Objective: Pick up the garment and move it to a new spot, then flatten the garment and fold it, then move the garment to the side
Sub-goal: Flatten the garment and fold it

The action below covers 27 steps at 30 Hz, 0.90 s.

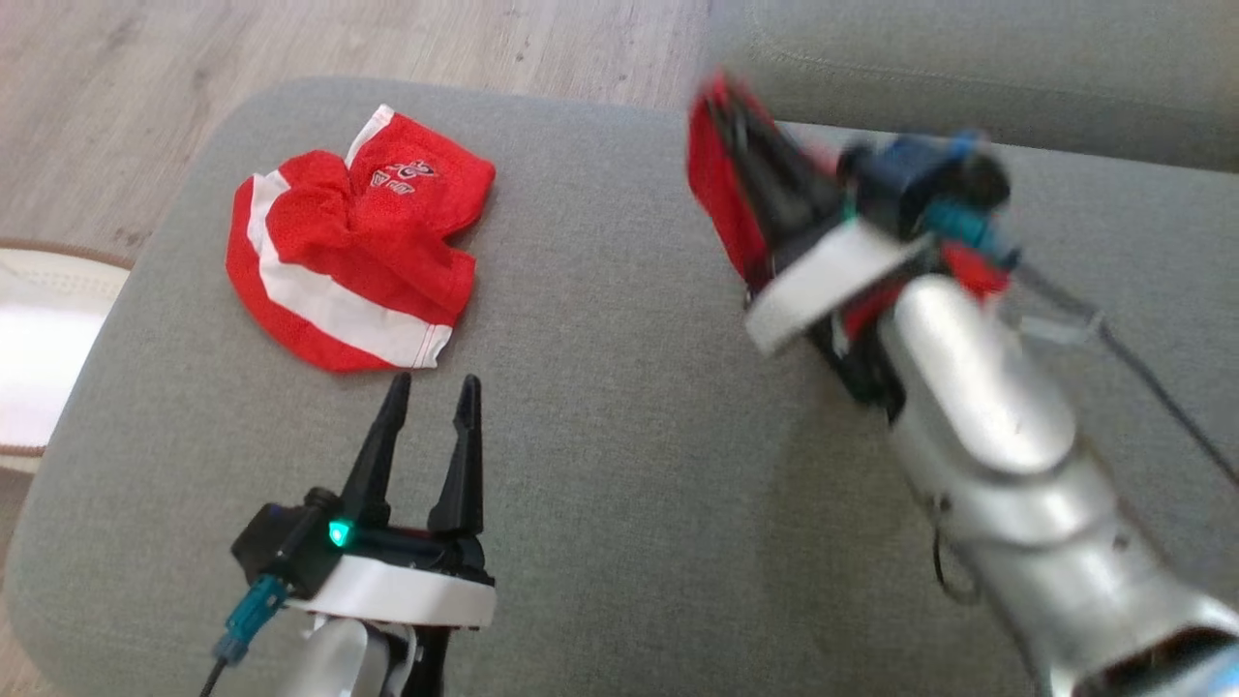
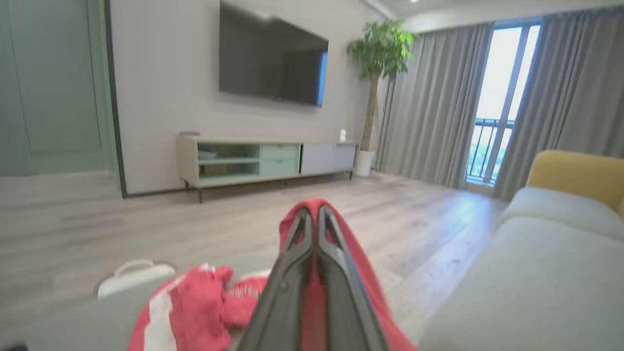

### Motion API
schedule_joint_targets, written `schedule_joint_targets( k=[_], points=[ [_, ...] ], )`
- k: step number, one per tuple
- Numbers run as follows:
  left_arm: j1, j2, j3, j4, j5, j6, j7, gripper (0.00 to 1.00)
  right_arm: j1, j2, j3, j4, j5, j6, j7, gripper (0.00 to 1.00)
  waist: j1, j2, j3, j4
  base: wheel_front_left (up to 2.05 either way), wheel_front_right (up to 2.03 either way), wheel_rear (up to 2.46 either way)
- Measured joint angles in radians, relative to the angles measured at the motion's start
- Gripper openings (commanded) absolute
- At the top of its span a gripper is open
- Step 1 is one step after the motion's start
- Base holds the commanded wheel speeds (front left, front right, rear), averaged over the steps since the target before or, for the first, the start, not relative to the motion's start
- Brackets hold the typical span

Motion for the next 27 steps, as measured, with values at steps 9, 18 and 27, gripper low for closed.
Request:
schedule_joint_targets(
  k=[9,18,27],
  points=[
    [0.032,-0.001,0.033,-0.030,-0.008,0.000,0.000,1.00,-0.304,-0.001,-0.122,-0.050,0.134,0.000,-0.076,0.00,-0.0001,0.0000,-0.028,-0.035,0.00,0.00,0.00],
    [0.039,-0.002,0.059,-0.052,-0.007,0.000,0.000,1.00,-0.162,-0.149,-0.472,0.002,-0.035,0.000,0.037,0.00,0.0000,0.0000,0.002,-0.117,0.00,0.00,0.00],
    [0.007,-0.002,0.030,-0.045,-0.007,-0.007,0.000,1.00,0.060,-0.162,-0.855,0.092,-0.337,0.000,0.190,1.00,0.0001,0.0000,0.056,-0.160,0.00,0.00,0.00]
  ],
)
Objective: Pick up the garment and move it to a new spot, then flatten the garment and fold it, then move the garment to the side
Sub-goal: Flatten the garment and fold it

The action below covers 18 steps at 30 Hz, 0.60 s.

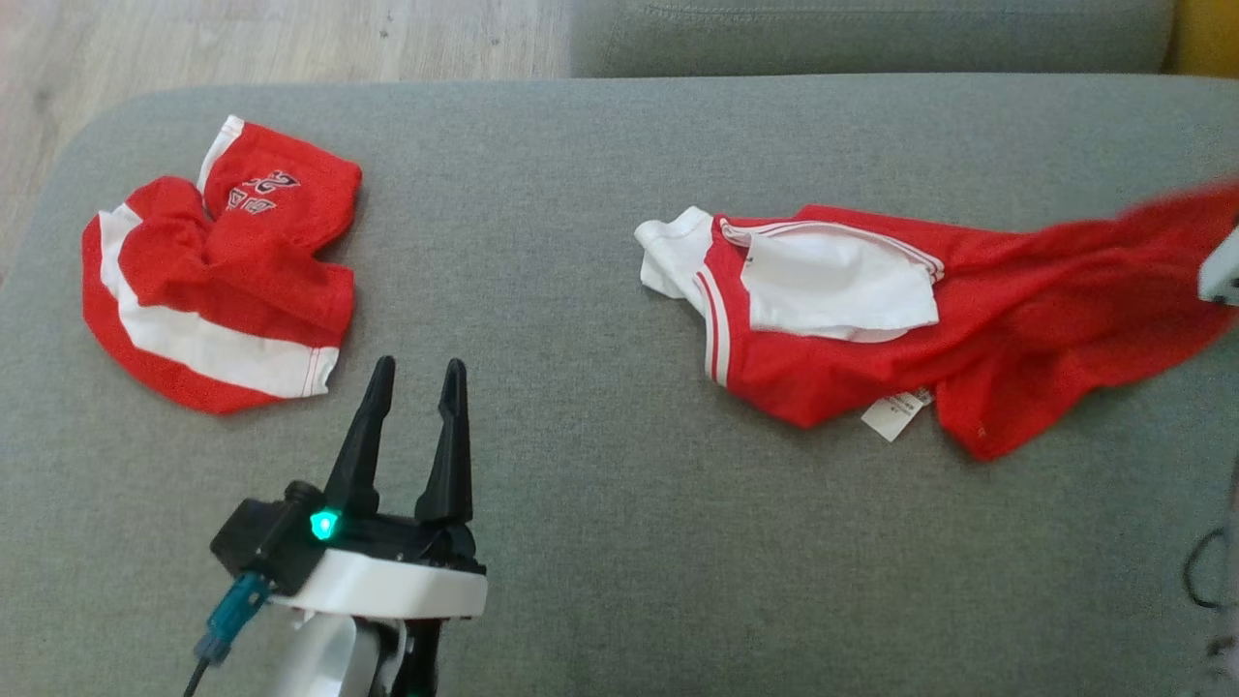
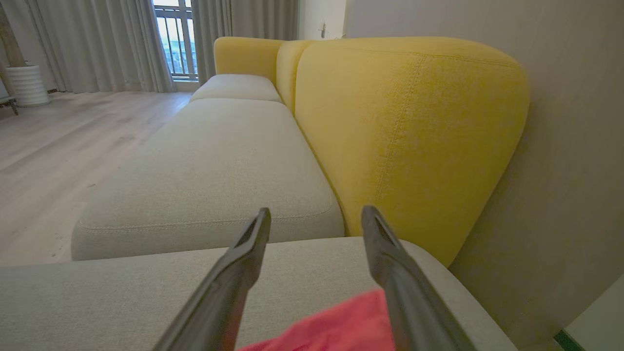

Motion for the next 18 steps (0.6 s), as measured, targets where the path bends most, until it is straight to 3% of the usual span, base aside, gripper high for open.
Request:
schedule_joint_targets(
  k=[6,18],
  points=[
    [-0.012,0.002,-0.011,0.003,0.000,0.000,0.000,1.00,0.008,0.090,0.007,-0.086,-0.042,0.000,-0.039,1.00,0.0000,0.0000,0.012,0.000,0.00,0.00,0.00],
    [-0.009,0.002,0.009,0.001,0.000,0.000,0.000,1.00,0.318,0.154,0.388,-0.359,0.147,0.000,-0.156,1.00,-0.0001,0.0000,-0.024,-0.008,0.00,0.00,0.00]
  ],
)
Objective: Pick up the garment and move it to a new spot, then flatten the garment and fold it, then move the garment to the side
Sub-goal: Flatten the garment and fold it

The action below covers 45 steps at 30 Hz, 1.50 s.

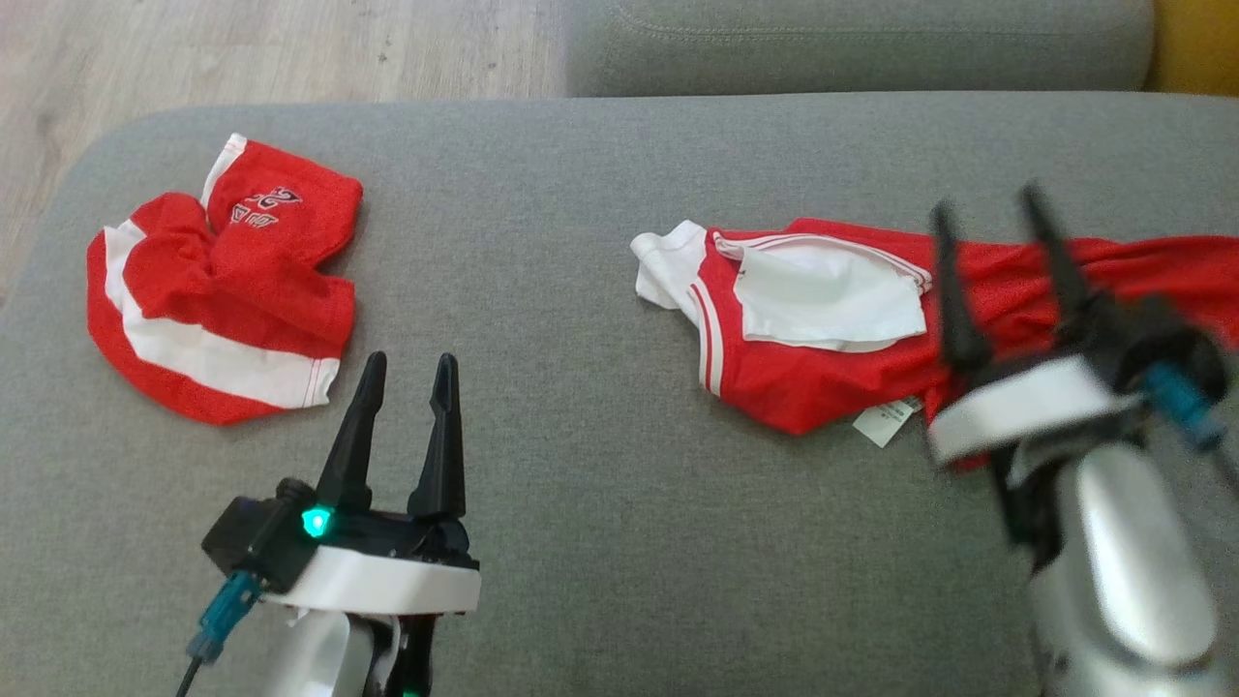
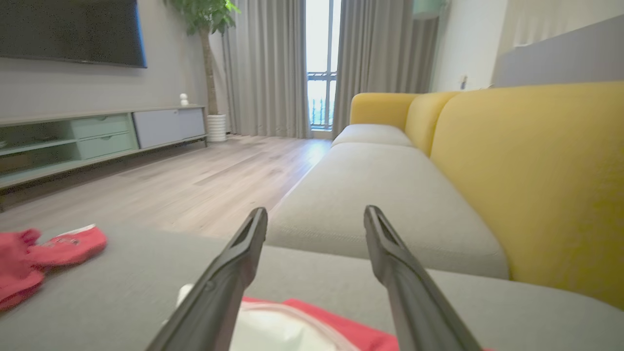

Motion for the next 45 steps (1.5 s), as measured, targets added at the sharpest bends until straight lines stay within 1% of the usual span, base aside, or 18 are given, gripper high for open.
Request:
schedule_joint_targets(
  k=[5,7,10,15,18,22,27,31,32,37,38,39,40,45],
  points=[
    [0.002,-0.001,-0.001,-0.001,0.000,0.000,0.000,1.00,0.155,0.013,0.098,-0.027,0.026,0.000,-0.028,1.00,-0.0001,0.0000,-0.009,-0.005,0.00,0.00,0.00],
    [0.003,-0.001,-0.004,-0.001,0.000,0.000,0.000,1.00,0.196,0.016,0.110,-0.024,0.050,0.000,-0.041,1.00,0.0000,0.0000,-0.011,-0.003,0.00,0.00,0.00],
    [0.003,-0.001,-0.009,0.000,0.000,0.000,0.000,1.00,0.208,0.016,0.112,-0.021,0.076,0.000,-0.047,1.00,-0.0001,0.0000,-0.012,0.001,0.00,0.00,0.00],
    [0.003,0.000,-0.035,0.000,0.000,0.000,0.000,1.00,0.186,0.016,0.122,-0.002,0.061,0.000,-0.040,1.00,0.0000,0.0000,-0.006,0.024,0.00,0.00,0.00],
    [0.003,0.000,-0.036,0.002,0.000,0.000,0.000,1.00,0.154,0.016,0.134,0.031,0.033,0.000,-0.001,1.00,0.0000,0.0000,0.002,0.045,0.00,0.00,0.00],
    [0.002,-0.001,-0.048,0.007,0.000,0.000,0.000,1.00,0.093,0.016,0.144,0.098,0.003,0.000,0.058,1.00,0.0000,0.0000,0.019,0.076,0.00,0.00,0.00],
    [-0.001,-0.004,-0.065,0.015,-0.001,0.000,0.000,1.00,0.014,0.016,0.146,0.218,-0.039,0.000,0.125,1.00,0.0001,0.0000,0.043,0.121,0.00,0.00,0.00],
    [-0.004,-0.006,-0.072,0.023,-0.002,0.000,0.000,1.00,-0.031,0.015,0.111,0.307,-0.072,0.000,0.152,1.00,0.0001,0.0000,0.060,0.156,0.00,0.00,0.00],
    [-0.005,-0.006,-0.073,0.026,-0.002,0.000,0.000,1.00,-0.047,0.015,0.090,0.349,-0.066,0.000,0.157,1.00,0.0001,0.0000,0.067,0.171,0.00,0.00,0.00],
    [-0.007,-0.007,-0.073,0.029,-0.003,0.000,0.000,1.00,-0.076,0.015,0.064,0.409,-0.074,0.000,0.155,1.00,0.0001,0.0000,0.081,0.189,0.00,0.00,0.00],
    [-0.009,-0.007,-0.073,0.029,-0.003,0.000,0.000,1.00,-0.083,0.015,0.061,0.420,-0.074,0.000,0.153,0.80,0.0002,0.0000,0.083,0.191,0.00,0.00,0.00],
    [-0.012,-0.007,-0.073,0.030,-0.003,0.000,0.000,1.00,-0.091,0.015,0.059,0.430,-0.074,0.000,0.147,0.15,0.0001,0.0000,0.085,0.192,0.00,0.00,0.00],
    [-0.014,-0.008,-0.073,0.030,-0.003,0.000,0.000,1.00,-0.097,0.015,0.058,0.435,-0.074,0.000,0.137,0.00,0.0001,0.0000,0.086,0.192,0.00,0.00,0.00],
    [-0.023,-0.010,-0.069,0.034,-0.003,0.000,0.000,1.00,-0.122,0.015,0.048,0.449,-0.055,0.000,0.092,0.00,0.0001,0.0000,0.082,0.181,0.00,0.00,0.00]
  ],
)
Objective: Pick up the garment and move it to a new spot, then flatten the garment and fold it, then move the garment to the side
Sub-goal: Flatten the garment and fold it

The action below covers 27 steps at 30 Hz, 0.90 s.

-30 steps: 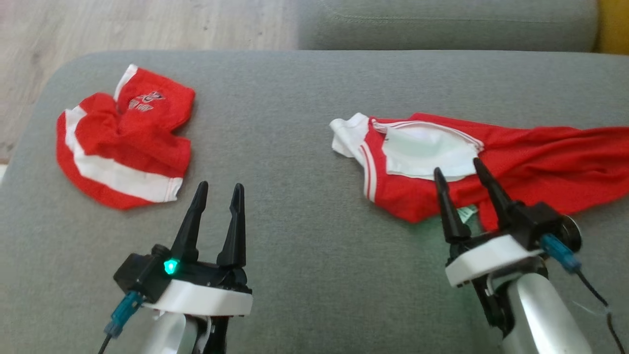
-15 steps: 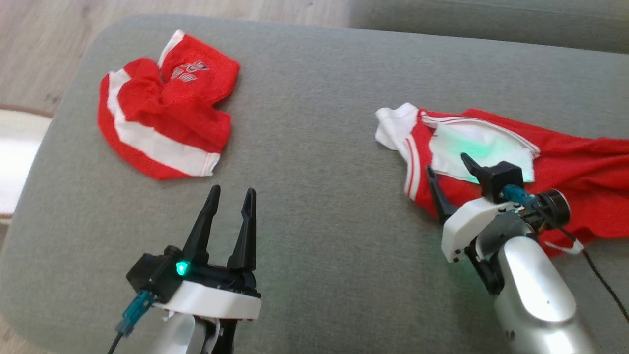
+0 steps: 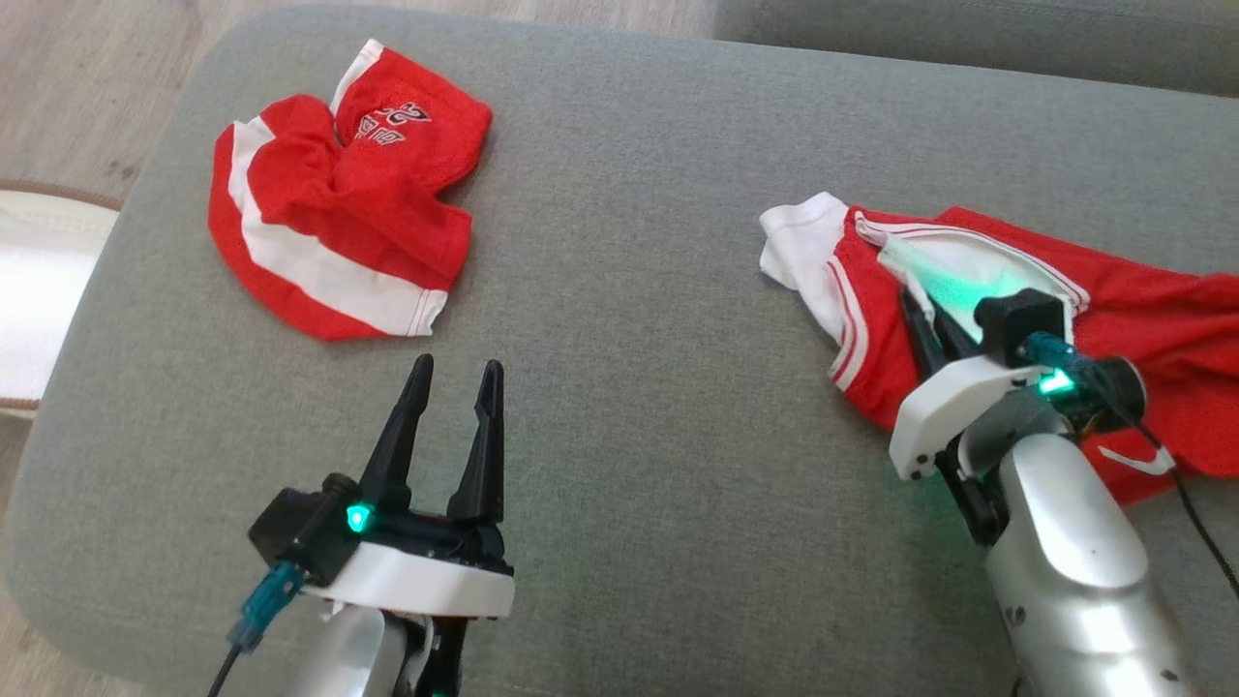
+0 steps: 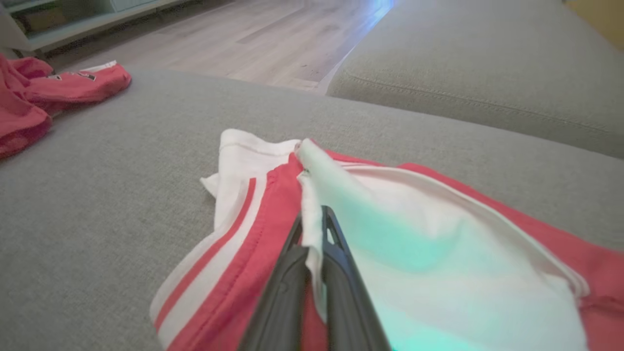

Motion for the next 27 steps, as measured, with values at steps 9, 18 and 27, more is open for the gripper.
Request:
schedule_joint_targets(
  k=[9,18,27],
  points=[
    [0.000,-0.004,0.000,0.004,0.000,0.000,0.000,1.00,-0.083,-0.001,-0.052,-0.058,0.049,0.000,-0.064,0.00,-0.0001,0.0000,-0.037,-0.026,0.00,0.00,0.00],
    [0.004,-0.005,0.003,0.005,0.001,0.000,0.000,1.00,-0.240,-0.004,-0.153,-0.082,0.042,0.000,-0.012,0.00,-0.0002,0.0000,-0.071,-0.033,0.00,0.00,0.00],
    [0.025,-0.007,0.015,0.001,-0.016,0.000,0.000,1.00,-0.447,-0.065,-0.293,0.019,-0.061,0.000,-0.038,0.00,-0.0001,0.0000,-0.074,-0.006,0.00,0.00,0.00]
  ],
)
